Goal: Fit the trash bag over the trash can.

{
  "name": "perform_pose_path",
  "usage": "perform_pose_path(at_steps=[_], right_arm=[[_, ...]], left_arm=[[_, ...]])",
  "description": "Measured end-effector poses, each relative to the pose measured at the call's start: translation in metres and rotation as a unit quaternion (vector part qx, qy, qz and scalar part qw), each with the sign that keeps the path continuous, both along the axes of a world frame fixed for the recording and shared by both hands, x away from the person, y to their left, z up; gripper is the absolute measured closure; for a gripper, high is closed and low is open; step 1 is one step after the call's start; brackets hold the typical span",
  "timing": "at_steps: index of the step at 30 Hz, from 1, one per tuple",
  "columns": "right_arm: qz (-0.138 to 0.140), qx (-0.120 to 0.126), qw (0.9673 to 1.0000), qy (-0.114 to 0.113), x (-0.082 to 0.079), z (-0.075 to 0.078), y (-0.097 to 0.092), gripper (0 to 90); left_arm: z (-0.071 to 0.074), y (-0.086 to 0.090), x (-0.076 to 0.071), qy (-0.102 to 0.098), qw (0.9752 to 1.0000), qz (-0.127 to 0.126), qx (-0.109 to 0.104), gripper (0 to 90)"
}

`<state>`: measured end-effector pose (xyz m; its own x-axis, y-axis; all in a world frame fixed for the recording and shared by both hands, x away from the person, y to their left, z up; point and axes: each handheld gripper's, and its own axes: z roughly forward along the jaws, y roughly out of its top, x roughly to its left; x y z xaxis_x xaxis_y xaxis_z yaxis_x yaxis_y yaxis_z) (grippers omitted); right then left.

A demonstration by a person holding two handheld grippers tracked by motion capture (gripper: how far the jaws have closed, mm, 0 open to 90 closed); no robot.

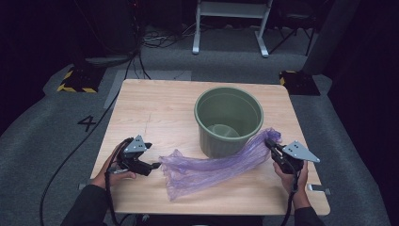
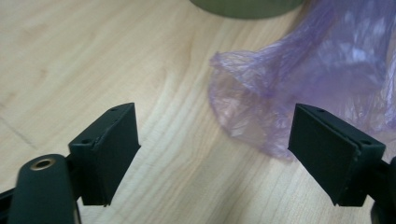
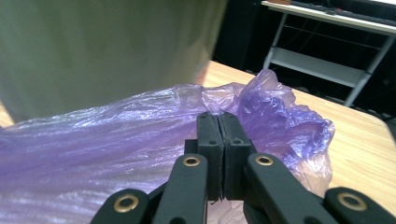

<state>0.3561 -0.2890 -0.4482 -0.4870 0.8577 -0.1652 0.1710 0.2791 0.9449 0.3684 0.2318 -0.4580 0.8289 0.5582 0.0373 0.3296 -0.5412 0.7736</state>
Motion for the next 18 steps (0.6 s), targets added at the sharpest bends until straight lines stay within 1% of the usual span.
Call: perform_pose_path(at_steps=[1,2,3,4,6,8,10,11,12,14,15,16,18], right_arm=[[-0.004,-0.002,1.0000,-0.002,0.001,0.000,-0.002,88.5],[-0.002,0.002,1.0000,0.000,0.001,0.001,-0.004,88.2],[0.004,0.008,0.9999,0.005,0.003,0.001,-0.007,88.0],[0.004,0.008,0.9999,0.006,0.003,0.001,-0.008,87.9],[0.005,0.008,0.9999,0.006,0.003,0.001,-0.008,87.7],[0.007,0.005,1.0000,0.000,0.001,0.003,-0.007,87.7],[0.013,0.004,0.9999,-0.006,0.000,0.007,-0.005,87.5],[0.016,0.003,0.9998,-0.010,-0.002,0.010,-0.004,87.4],[0.018,0.003,0.9997,-0.015,-0.003,0.013,-0.002,87.3],[0.027,-0.001,0.9993,-0.024,-0.006,0.018,0.002,87.4],[0.030,-0.007,0.9992,-0.026,-0.008,0.020,0.005,87.4],[0.031,-0.014,0.9989,-0.031,-0.009,0.022,0.007,87.4],[0.035,-0.025,0.9984,-0.037,-0.012,0.025,0.012,87.4]], left_arm=[[0.003,0.002,-0.001,-0.008,0.9999,0.008,0.006,16.0],[0.006,0.005,-0.001,-0.017,0.9997,0.015,0.010,15.7],[0.009,0.009,-0.001,-0.019,0.9996,0.021,0.001,15.5],[0.013,0.012,-0.001,-0.018,0.9995,0.024,-0.013,15.6],[0.022,0.016,-0.003,-0.022,0.9988,0.022,-0.037,15.5],[0.031,0.013,-0.007,-0.032,0.9980,0.014,-0.053,15.5],[0.039,0.005,-0.010,-0.036,0.9971,0.002,-0.067,15.5],[0.042,-0.001,-0.012,-0.039,0.9971,-0.006,-0.065,15.5],[0.045,-0.009,-0.015,-0.042,0.9973,-0.011,-0.060,15.5],[0.051,-0.026,-0.020,-0.055,0.9975,-0.018,-0.042,15.7],[0.054,-0.034,-0.024,-0.064,0.9972,-0.021,-0.032,16.0],[0.057,-0.042,-0.027,-0.069,0.9969,-0.027,-0.026,16.4],[0.063,-0.056,-0.032,-0.071,0.9964,-0.042,-0.020,17.0]])
